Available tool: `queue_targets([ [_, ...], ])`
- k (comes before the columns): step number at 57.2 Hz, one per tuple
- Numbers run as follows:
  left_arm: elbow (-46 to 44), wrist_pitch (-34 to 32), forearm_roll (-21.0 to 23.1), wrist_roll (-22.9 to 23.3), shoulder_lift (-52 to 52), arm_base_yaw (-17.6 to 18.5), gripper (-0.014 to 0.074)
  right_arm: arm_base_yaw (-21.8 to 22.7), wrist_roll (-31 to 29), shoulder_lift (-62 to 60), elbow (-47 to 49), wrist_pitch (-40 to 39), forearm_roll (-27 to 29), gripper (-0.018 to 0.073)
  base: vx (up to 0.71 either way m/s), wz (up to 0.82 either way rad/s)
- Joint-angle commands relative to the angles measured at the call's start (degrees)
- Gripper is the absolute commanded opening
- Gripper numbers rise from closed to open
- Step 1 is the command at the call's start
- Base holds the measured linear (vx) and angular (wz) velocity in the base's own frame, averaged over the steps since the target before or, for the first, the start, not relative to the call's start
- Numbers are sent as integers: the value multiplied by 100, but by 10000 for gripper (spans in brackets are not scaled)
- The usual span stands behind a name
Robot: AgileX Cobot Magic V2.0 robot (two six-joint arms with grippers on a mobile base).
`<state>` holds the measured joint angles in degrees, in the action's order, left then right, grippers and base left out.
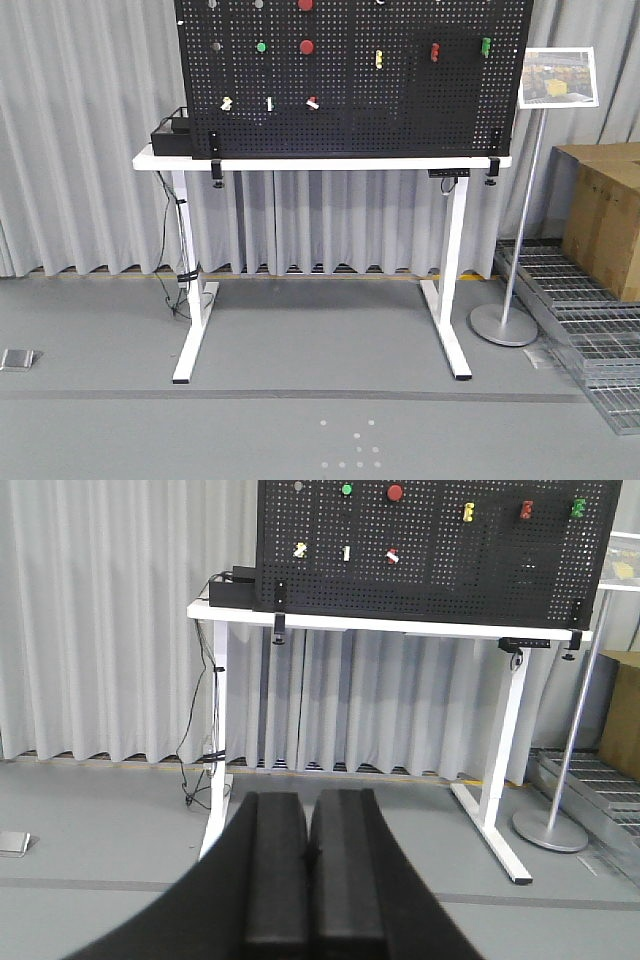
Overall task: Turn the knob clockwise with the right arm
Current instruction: 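Drive the base forward up to the black pegboard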
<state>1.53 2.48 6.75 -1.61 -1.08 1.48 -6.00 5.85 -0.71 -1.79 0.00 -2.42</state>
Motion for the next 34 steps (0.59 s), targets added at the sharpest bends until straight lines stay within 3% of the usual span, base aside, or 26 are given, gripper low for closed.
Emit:
queue_targets([
  [1, 75, -471, 43, 34, 1, -11, -6, 38, -34, -56, -31, -455, -51, -9, 0, 0],
  [34, 75, -471, 43, 34, 1, -11, -6, 38, -34, -56, -31, -455, -51, -9, 0, 0],
])
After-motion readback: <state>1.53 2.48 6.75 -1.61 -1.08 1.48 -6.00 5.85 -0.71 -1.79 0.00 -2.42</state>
